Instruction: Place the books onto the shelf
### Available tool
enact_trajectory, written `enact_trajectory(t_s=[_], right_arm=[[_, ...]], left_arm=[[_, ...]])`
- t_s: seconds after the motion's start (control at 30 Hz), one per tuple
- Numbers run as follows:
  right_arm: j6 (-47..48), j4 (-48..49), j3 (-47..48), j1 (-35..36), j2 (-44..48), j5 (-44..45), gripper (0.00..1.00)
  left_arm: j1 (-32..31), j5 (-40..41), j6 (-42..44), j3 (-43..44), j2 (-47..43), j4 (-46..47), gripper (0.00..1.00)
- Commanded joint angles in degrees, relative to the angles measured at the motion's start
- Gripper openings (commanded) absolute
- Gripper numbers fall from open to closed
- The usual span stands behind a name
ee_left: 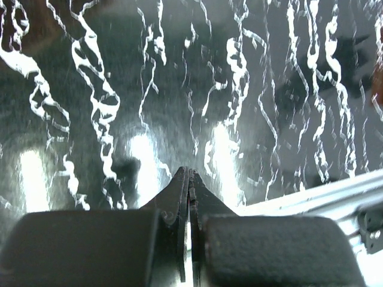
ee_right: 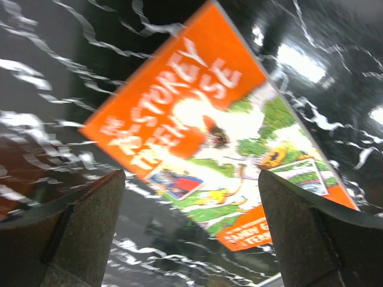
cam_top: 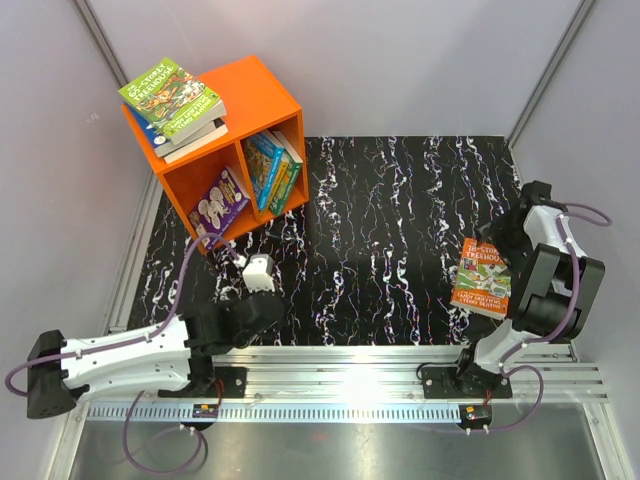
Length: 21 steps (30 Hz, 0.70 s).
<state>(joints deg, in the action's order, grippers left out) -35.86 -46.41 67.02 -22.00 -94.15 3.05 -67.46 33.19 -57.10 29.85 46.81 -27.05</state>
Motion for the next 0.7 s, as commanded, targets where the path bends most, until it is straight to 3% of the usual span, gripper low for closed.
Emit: enact_trajectory(t_s=[0.0,0.3,0.43,0.57,0.67], right_arm=[[-0.1,1.7,-3.8,0.2,2.8,7.0,1.0],[0.5,6.4,-10.2,-12.9,2.1,4.8,1.0],[0.2,8.2,-11.0,-13.2,-1.5,1.7,1.0],[0.6,13.5,-15.7,-13.0,-1.1,-6.8,0.99],[1.4,17.0,-17.5,-10.4,0.8,-9.5,0.91]], left_arm=[[-2.4,5.1,-4.7,3.6,-0.9,-5.8,0.0],[-8.6,8.5,-11.0,4.1,-2.2,-10.1,0.0],[-11.0,10.4,-13.8,4.4,-3.3,-13.9,0.0],[-12.2,12.3,-16.2,4.3,-4.4,-16.6,0.0],[-12.4,12.8,-17.5,3.6,-5.1,-17.0,0.0]])
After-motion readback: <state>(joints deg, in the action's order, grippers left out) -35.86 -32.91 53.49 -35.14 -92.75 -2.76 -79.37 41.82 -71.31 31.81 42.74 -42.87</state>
